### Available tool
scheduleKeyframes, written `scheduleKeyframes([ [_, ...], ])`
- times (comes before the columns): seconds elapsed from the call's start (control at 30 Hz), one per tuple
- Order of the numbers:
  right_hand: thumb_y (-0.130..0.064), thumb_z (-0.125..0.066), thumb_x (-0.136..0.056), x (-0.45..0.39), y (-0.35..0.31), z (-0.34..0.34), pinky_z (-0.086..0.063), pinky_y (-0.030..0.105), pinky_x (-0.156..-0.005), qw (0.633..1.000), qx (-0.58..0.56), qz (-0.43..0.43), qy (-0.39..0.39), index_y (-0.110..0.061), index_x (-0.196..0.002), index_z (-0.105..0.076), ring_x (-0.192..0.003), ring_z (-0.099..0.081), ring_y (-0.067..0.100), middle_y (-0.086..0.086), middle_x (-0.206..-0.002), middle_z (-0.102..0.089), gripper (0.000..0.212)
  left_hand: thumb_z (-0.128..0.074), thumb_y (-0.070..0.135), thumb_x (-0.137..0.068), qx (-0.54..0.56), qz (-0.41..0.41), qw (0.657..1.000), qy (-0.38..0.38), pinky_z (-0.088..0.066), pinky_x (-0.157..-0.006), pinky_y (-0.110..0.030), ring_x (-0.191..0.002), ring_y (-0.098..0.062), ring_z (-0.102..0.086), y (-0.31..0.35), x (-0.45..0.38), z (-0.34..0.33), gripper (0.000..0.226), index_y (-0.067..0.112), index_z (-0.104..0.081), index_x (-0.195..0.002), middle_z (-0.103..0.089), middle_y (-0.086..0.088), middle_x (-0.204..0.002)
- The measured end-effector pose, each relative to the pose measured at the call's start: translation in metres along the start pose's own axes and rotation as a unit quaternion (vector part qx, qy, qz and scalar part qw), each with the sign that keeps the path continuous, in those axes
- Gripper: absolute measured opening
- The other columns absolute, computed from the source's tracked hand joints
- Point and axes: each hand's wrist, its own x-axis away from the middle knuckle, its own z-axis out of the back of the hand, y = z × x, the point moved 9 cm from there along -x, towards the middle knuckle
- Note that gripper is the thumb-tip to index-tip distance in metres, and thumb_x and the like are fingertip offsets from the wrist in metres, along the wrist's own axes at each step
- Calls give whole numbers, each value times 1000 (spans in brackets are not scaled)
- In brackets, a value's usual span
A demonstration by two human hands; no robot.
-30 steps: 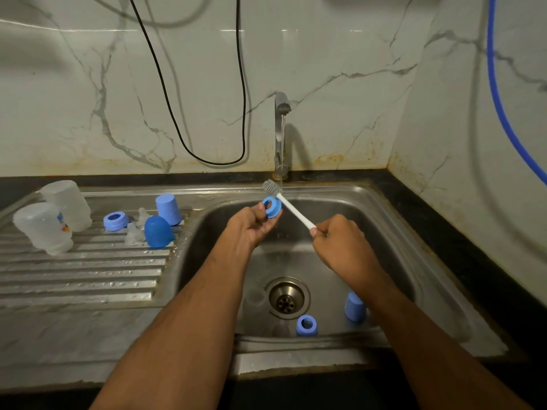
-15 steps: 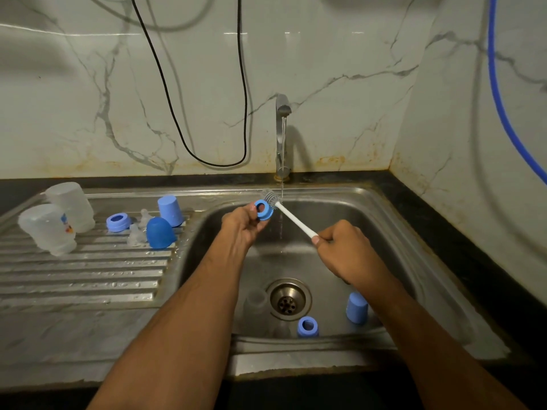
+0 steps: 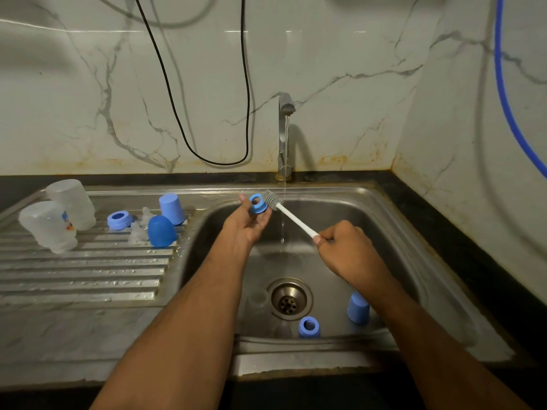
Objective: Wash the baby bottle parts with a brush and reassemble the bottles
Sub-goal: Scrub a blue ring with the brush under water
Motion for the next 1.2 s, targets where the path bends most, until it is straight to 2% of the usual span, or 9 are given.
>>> scheduleKeyframes([
  [0.17,-35,-56,-102,-6,1,-5,-42,25,-55,1000,2,-4,9,-17,-84,-67,-64,-58,9,-3,-70,-59,27,-45,-3,-101,-106,21,994,-4,-58,-63,-26,-84,-23,-62,-6,3,-4,19,0,-61,-93,-61,-21,-107],
  [0.23,-35,-55,-102,-8,1,-6,-42,26,-57,1000,0,-8,18,-18,-78,-63,-62,-57,11,-3,-66,-57,31,-42,-3,-101,-129,22,991,-15,-54,-69,-28,-83,-22,-62,-8,8,-10,20,1,-60,-95,-59,-21,-104],
  [0.4,-34,-55,-103,-8,0,-4,-46,27,-61,1000,-23,-9,12,-15,-105,-71,-68,-61,12,0,-76,-63,26,-42,0,-103,-147,11,989,-19,-55,-72,-30,-82,-23,-64,-7,10,-13,17,0,-59,-102,-60,-21,-103],
  [0.47,-35,-56,-102,-3,1,-6,-45,26,-59,1000,-24,-9,-4,-16,-104,-71,-69,-60,11,-1,-77,-62,25,-43,-2,-102,-112,3,994,7,-59,-66,-28,-81,-24,-63,-2,5,-6,17,0,-60,-98,-60,-21,-109],
  [0.6,-36,-56,-102,4,0,-9,-45,25,-56,1000,-9,-1,-25,-18,-99,-70,-68,-60,10,-1,-78,-63,22,-45,-10,-97,-89,-27,994,49,-58,-48,-25,-80,-23,-60,7,-2,7,25,-2,-63,-113,-61,-19,-111],
  [0.73,-36,-55,-102,-7,0,-5,-44,28,-61,1000,-3,-8,3,-16,-88,-65,-68,-60,15,1,-76,-61,27,-40,-8,-99,-160,-2,987,-15,-54,-60,-24,-77,-21,-61,-8,10,-12,22,1,-60,-100,-60,-18,-94],
  [0.87,-36,-55,-101,-12,4,-3,-42,29,-62,1000,1,-20,15,-16,-79,-57,-69,-58,19,2,-74,-58,30,-41,-4,-101,-243,-2,969,-54,-48,-65,-27,-77,-22,-59,-22,13,-26,23,2,-61,-111,-63,-16,-93],
  [1.0,-37,-55,-101,-6,1,-5,-42,27,-60,1000,9,-5,2,-15,-90,-66,-69,-59,14,0,-75,-60,27,-46,5,-102,-158,18,987,-3,-45,-64,-26,-80,-22,-60,-21,2,-6,20,7,-65,-95,-64,-14,-98],
  [1.2,-36,-55,-102,3,-3,-4,-38,23,-53,1000,20,16,-13,-16,-95,-73,-65,-57,7,-3,-72,-61,27,-47,7,-103,-4,43,999,21,-44,-108,-47,-127,-32,-55,-15,-3,9,26,13,-65,-85,-60,-14,-132],
])
